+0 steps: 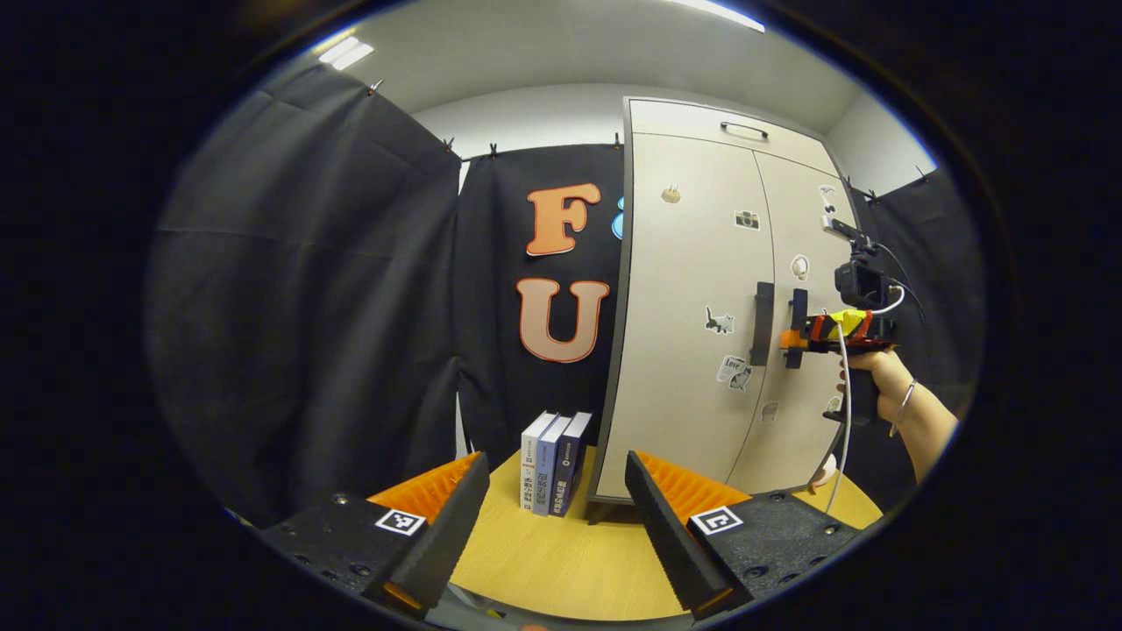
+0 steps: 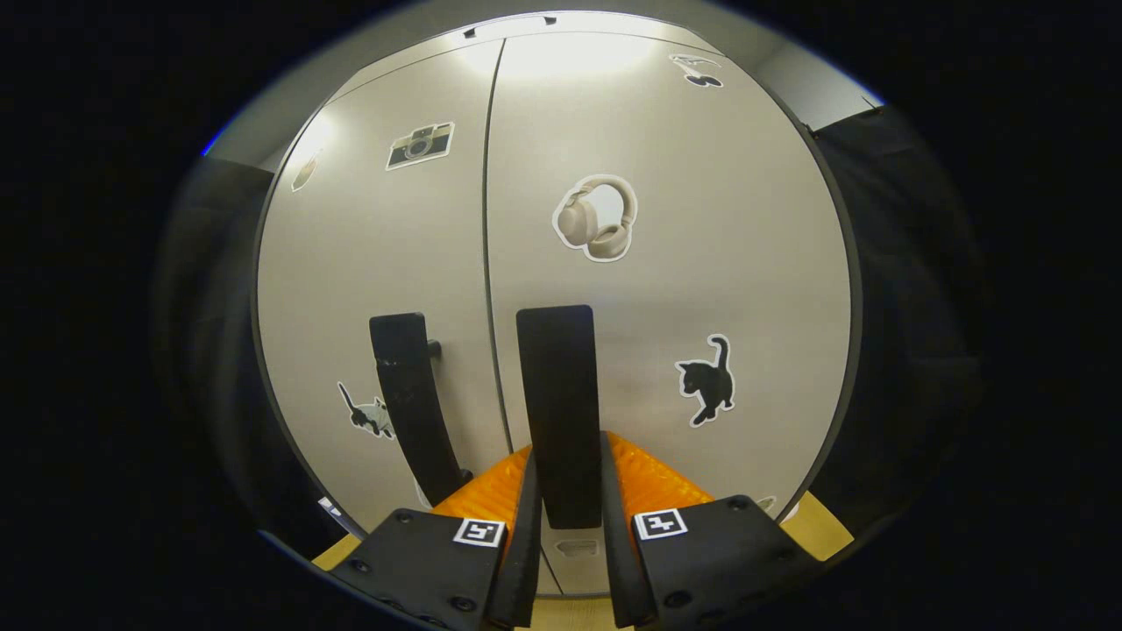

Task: Open the right door of the double-door shoe cabinet with the right hand, and open the left door with the left hand.

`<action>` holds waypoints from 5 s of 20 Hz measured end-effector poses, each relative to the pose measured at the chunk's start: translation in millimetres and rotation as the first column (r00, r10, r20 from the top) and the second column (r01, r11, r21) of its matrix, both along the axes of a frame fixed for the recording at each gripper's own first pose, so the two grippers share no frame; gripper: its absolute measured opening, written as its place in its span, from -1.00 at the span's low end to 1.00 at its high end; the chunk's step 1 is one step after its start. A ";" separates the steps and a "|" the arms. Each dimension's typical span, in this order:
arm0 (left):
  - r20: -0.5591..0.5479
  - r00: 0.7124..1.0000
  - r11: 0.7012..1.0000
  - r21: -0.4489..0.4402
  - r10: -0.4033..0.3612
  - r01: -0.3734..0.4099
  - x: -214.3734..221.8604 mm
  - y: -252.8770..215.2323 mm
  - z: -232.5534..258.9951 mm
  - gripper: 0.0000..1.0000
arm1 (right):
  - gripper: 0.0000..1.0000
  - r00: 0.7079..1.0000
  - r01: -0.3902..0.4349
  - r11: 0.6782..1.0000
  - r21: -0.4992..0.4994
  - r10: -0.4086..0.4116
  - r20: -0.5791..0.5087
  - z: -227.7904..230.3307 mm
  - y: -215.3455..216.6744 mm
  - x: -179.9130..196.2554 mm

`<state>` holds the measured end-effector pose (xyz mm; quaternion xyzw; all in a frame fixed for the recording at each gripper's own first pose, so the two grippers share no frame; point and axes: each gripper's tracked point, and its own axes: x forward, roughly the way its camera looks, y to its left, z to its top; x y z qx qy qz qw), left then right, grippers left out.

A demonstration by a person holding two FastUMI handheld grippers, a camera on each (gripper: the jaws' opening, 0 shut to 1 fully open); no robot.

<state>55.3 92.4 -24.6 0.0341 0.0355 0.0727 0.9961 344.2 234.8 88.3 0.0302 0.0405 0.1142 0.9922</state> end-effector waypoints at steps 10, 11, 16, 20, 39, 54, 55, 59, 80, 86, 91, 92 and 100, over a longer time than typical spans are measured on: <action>0.007 1.000 1.000 -0.007 -0.007 0.007 -37.4 -3.0 4.9 0.89 | -0.60 1.000 -0.013 1.000 -0.001 0.013 -0.015 -1.4 -5.8 -18.1; 0.006 1.000 1.000 -0.008 -0.007 0.007 -41.9 -3.8 5.4 0.89 | -0.60 1.000 -0.019 1.000 -0.012 0.019 -0.014 -0.5 -7.8 -22.3; 0.008 1.000 1.000 -0.014 -0.023 0.023 -57.5 -10.7 7.6 0.89 | -0.60 0.999 -0.033 0.999 -0.024 0.033 -0.027 1.5 -18.8 -40.2; 0.013 0.999 0.998 -0.033 -0.045 0.045 -64.7 -21.1 11.3 0.89 | -0.60 0.999 -0.033 0.999 -0.037 0.032 -0.028 2.3 -27.4 -48.9; 0.007 0.991 0.991 -0.034 -0.132 0.132 -67.9 -62.2 14.5 0.89 | -0.62 1.000 0.007 0.999 -0.042 -0.008 -0.026 2.4 -71.1 -74.0; 0.027 0.986 0.986 -0.036 -0.164 0.165 -45.9 -91.2 27.7 0.89 | -0.65 0.997 0.011 0.999 -0.039 -0.015 -0.081 -3.6 -82.1 -88.8; 0.032 0.986 0.986 -0.025 -0.164 0.164 -44.4 -92.3 30.6 0.89 | -0.65 0.997 0.009 0.999 -0.037 -0.012 -0.079 -3.5 -82.1 -88.4; 0.048 0.985 0.986 0.000 -0.165 0.165 -37.5 -98.8 40.5 0.89 | -0.65 0.997 0.003 1.000 -0.026 -0.005 -0.073 -2.8 -83.0 -88.1; 0.040 0.978 0.978 -0.020 -0.205 0.206 42.7 -201.4 34.4 0.89 | -0.84 0.983 0.157 0.987 0.026 -0.154 -0.096 -6.7 -145.1 -90.1; 0.038 0.972 0.973 0.010 -0.232 0.231 97.3 -240.4 37.3 0.89 | -0.84 0.984 0.170 0.985 0.009 -0.169 -0.061 -1.4 -161.8 -89.3; 0.049 0.972 0.973 0.030 -0.231 0.230 142.0 -259.1 38.2 0.89 | -0.82 0.979 0.203 0.979 0.000 -0.203 -0.002 8.5 -175.2 -82.9; 0.047 0.972 0.973 0.035 -0.229 0.228 153.0 -262.6 37.1 0.89 | -0.81 0.978 0.209 0.978 0.004 -0.209 0.007 10.6 -176.6 -81.2; 0.058 0.973 0.975 0.007 -0.222 0.222 212.9 -273.3 41.0 0.89 | 0.52 0.965 0.258 0.966 -0.006 -0.257 0.061 20.3 -193.5 -77.2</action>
